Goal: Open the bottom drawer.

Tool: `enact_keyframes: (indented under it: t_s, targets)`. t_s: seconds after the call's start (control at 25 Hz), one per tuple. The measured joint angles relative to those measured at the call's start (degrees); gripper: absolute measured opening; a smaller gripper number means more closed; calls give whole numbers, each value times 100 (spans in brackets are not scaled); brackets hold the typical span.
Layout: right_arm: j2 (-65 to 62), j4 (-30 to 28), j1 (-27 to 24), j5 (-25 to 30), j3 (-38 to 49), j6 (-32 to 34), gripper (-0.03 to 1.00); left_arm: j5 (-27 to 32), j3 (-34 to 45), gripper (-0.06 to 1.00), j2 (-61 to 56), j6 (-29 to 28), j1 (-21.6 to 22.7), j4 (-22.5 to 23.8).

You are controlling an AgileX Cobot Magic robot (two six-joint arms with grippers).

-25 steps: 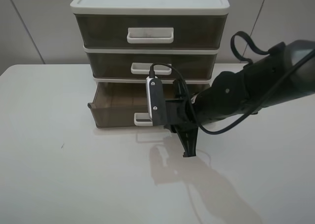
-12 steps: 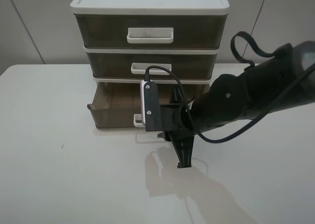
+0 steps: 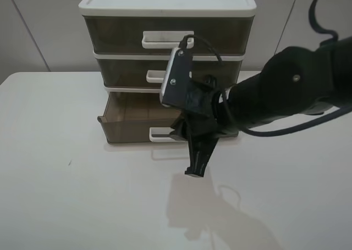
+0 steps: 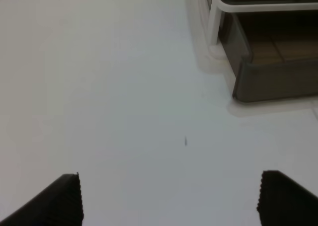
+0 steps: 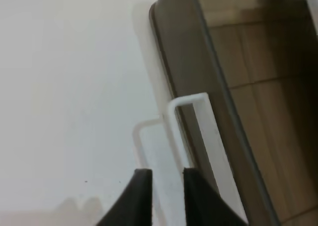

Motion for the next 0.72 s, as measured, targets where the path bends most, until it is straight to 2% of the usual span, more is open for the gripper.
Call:
enact_keyframes:
  t_s: [0.08,0.24,0.36,0.56,0.72]
  targets:
    - [-346,5,-203,362,0,398,17,0,0,72,0,0,0,0]
    - [-995,-94,-926,1158,0,1207,42,0,0,72,0,0,0,0]
    - [-1589,-289,-1522,1481,143,1986,56,0,0,72,0,0,0,0]
    - [-2853,-789,-2775,1636,672,3593,61,0,0,72,0,0,0,0]
    - [-4099,-1391,-3661,2070,870,4790,62,0,0,72,0,0,0,0]
